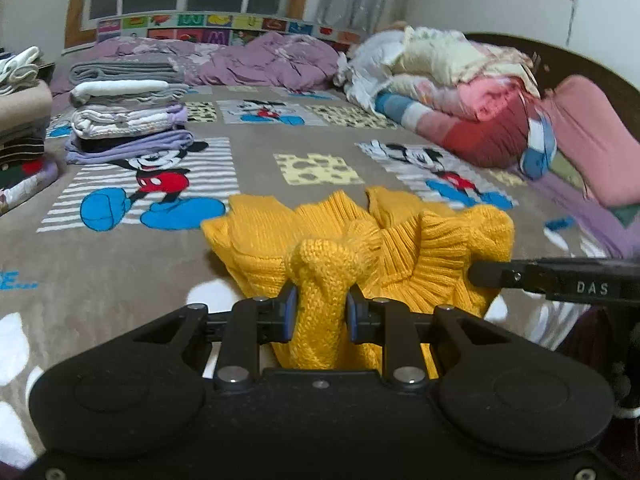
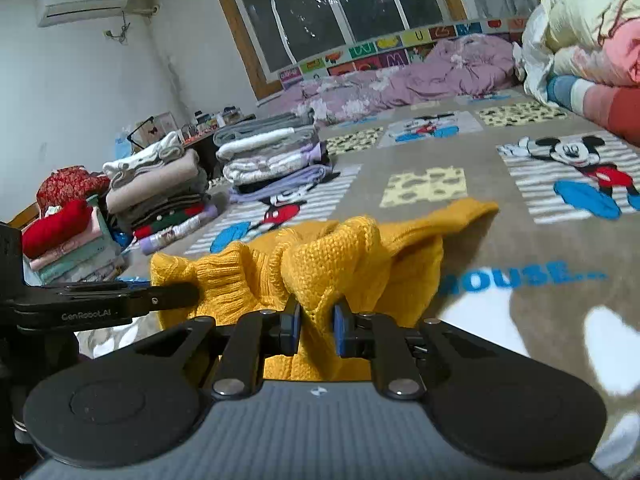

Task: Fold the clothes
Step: 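Lift the sweater with both grippers and shake it out in the air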

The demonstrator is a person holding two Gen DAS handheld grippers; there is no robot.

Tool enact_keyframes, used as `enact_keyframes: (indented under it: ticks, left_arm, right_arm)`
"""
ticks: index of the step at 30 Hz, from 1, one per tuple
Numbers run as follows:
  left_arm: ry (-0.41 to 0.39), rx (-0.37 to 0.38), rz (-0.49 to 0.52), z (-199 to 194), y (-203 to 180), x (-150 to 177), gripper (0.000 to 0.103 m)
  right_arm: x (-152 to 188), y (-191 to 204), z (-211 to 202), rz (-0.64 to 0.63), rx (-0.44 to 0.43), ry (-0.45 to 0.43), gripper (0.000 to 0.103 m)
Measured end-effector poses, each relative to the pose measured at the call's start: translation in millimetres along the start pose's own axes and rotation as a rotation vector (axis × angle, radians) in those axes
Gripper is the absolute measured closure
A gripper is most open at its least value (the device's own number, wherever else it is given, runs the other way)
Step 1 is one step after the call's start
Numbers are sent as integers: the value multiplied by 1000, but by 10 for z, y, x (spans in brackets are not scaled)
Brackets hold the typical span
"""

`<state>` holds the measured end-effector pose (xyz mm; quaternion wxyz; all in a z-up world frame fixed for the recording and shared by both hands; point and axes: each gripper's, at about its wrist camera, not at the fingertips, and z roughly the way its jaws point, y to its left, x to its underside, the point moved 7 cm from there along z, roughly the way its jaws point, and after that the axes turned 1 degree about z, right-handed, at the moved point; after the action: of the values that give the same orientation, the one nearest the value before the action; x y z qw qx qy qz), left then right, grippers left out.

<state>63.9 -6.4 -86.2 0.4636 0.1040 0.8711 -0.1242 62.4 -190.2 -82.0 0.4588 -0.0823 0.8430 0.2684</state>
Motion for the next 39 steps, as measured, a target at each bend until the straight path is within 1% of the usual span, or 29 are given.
enact_keyframes:
  ticks: [2, 3, 4, 5, 6, 7, 8, 9, 10, 11, 15, 16, 20, 22, 26, 29, 30, 32, 36, 39]
  left_arm:
    - [22, 0, 10, 3, -20, 41, 81]
    - [31, 0, 14, 2, -27, 53, 79]
    - [40, -1, 18, 1, -34, 65, 74]
    - [44, -2, 24, -10, -47, 70, 67]
    - [47, -4, 30, -22, -62, 74, 50]
    - [47, -3, 34, -42, -84, 82, 43]
    - [50, 5, 41, -58, -107, 89, 42]
    - [54, 6, 49, -75, -126, 94, 42]
    - [55, 6, 55, -99, -142, 99, 40]
    - [52, 8, 58, -132, -154, 96, 38]
    - [34, 16, 38, -265, -147, 52, 32]
    - [28, 19, 22, -288, -126, 29, 32]
    - [5, 32, -54, -357, -22, -70, 28]
    - [-4, 39, -107, -362, 53, -125, 26]
    - [-2, 80, -262, -316, 271, -237, 25]
    - [4, 103, -388, -222, 462, -308, 21]
    - [14, 106, -423, -171, 522, -317, 20]
    - [38, 113, -491, -61, 639, -330, 19]
    - [104, 125, -592, 229, 839, -258, 19]
    - [138, 139, -663, 418, 970, -189, 19]
  right_arm:
    - [67, -26, 1, 13, 4, 25, 85]
    - [101, -38, 3, 20, 6, 38, 85]
    - [137, -54, 11, 29, 14, 52, 85]
    - [171, -69, 17, 37, 24, 66, 84]
    - [191, -79, 18, 43, 27, 76, 80]
    - [198, -87, 6, 50, 28, 78, 77]
    - [204, -94, -7, 57, 29, 79, 67]
    - [209, -101, -20, 64, 29, 80, 59]
    - [209, -110, -48, 72, 25, 73, 55]
    - [209, -118, -79, 80, 20, 64, 48]
    - [140, -160, -257, 132, -10, 7, 36]
    - [108, -191, -300, 156, -19, -13, 35]
    - [-24, -331, -437, 248, -55, -87, 28]
    - [-77, -414, -450, 289, -70, -109, 27]
    - [-126, -624, -384, 359, -68, -118, 26]
    - [-154, -788, -323, 414, -69, -117, 23]
    - [-166, -845, -298, 431, -68, -115, 21]
    - [-176, -930, -233, 455, -72, -105, 19]
    - [-182, -1115, 3, 510, -92, -64, 17]
    - [-182, -1201, 204, 542, -109, -30, 16]
